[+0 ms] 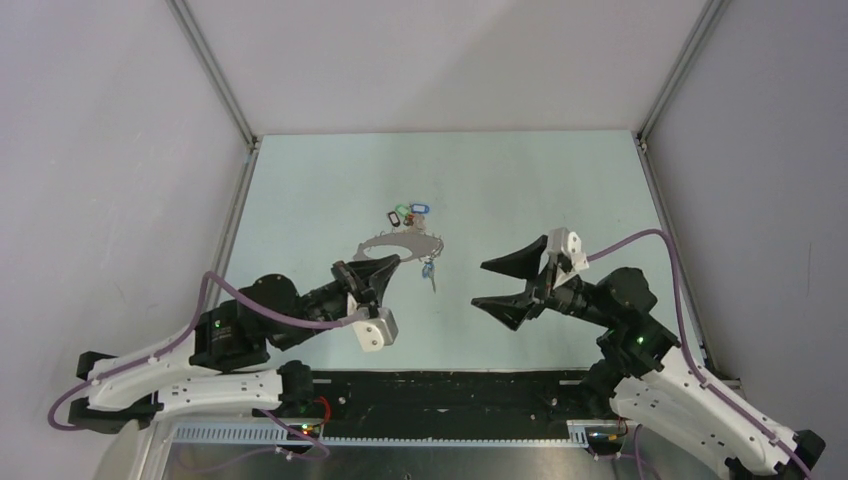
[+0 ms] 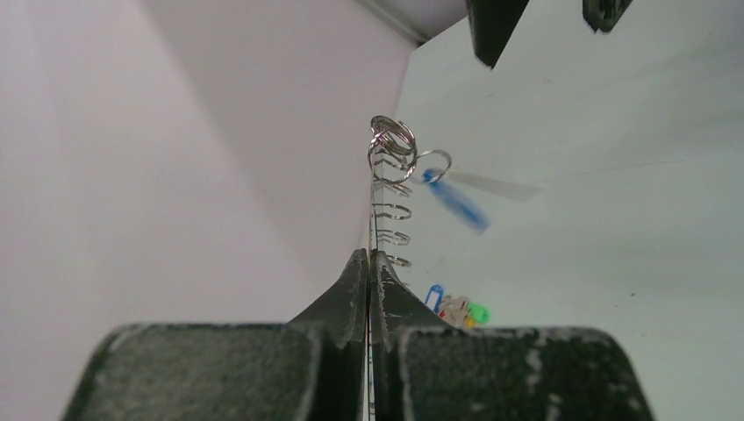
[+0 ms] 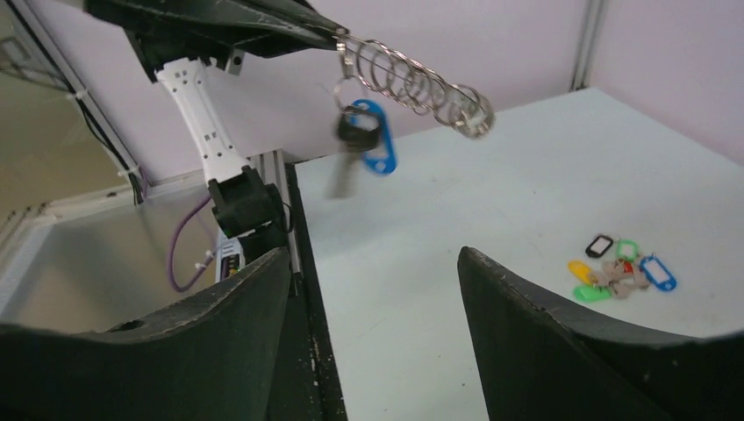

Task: Remove the keys from the keyring

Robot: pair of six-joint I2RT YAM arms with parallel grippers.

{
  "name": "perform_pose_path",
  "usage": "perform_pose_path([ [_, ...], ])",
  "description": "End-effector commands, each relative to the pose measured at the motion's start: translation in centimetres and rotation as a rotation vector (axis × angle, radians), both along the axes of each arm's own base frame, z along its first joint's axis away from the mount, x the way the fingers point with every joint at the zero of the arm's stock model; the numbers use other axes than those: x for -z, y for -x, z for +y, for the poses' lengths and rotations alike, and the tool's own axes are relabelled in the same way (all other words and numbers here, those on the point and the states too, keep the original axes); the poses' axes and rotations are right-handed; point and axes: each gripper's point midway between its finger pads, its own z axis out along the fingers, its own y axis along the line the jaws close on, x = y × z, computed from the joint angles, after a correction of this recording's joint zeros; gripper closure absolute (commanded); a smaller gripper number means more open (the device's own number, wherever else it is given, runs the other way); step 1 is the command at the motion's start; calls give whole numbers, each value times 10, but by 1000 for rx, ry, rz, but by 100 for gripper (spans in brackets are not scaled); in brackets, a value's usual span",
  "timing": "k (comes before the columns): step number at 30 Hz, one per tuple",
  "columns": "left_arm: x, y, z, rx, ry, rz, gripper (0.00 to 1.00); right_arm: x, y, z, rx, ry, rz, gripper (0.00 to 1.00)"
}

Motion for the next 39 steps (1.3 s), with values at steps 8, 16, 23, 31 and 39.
perform_pose_path([
  [8,-29,32,-15,207,143,25,100,-24,-20,9,168,158,-611,26],
  [16,-37,46,-13,281,169,19,100,-45,-21,19,178,144,-796,26],
  [23,-37,55,-20,338,162,20,100,-56,-26,37,159,109,-863,26],
  [31,-35,52,-31,346,129,14,100,-59,-13,62,12,76,-889,51],
  [39,-39,37,-30,286,203,40,82,-46,-13,62,-15,124,-858,100],
])
